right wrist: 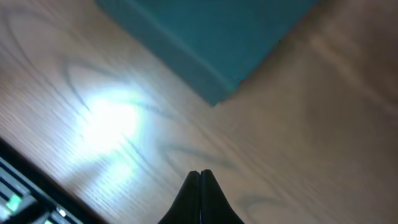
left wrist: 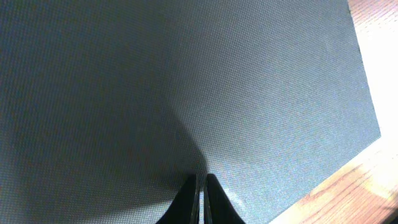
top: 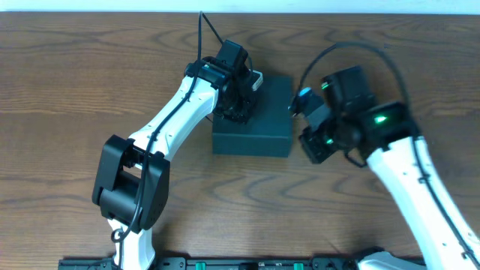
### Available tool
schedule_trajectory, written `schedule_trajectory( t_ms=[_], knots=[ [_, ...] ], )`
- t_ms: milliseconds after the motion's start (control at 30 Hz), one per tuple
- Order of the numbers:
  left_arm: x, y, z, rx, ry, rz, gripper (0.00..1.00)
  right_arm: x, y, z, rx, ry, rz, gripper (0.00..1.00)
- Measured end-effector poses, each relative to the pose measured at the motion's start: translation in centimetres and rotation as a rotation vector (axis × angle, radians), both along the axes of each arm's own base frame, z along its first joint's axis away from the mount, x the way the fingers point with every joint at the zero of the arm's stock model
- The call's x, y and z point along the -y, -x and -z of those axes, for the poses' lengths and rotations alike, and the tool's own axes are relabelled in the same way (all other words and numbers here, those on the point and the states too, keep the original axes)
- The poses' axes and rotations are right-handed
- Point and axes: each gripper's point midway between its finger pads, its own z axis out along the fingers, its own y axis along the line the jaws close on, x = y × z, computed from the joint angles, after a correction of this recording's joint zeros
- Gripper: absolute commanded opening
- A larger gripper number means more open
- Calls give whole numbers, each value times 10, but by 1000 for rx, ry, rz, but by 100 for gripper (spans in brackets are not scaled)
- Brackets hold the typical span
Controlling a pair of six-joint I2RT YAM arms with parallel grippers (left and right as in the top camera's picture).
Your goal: Pack container
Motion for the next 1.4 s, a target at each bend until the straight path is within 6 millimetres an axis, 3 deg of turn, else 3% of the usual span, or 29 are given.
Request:
schedule_trajectory(
  t_ms=[267, 333, 467, 667, 867, 1100, 1400],
  knots=[
    [0, 0, 0, 0, 0, 0, 6, 0, 27, 71, -97, 77, 65, 2],
    [0, 0, 0, 0, 0, 0, 6, -1, 27, 79, -93, 80, 100, 2],
    [0, 0, 0, -1, 2, 1, 6, -14, 22, 83, -83, 24, 202, 2],
    [0, 0, 0, -1, 3, 1, 6, -66, 0, 71, -54, -272, 236, 2],
    [1, 0, 0, -1, 3, 1, 6, -96, 20, 92, -101, -387, 213, 2],
    [0, 0, 0, -1, 3, 1, 6, -104, 32, 114, -108, -406, 284, 2],
    [1, 0, 0, -3, 6, 1, 6, -99, 9, 124, 36, -394, 487, 2]
  ],
)
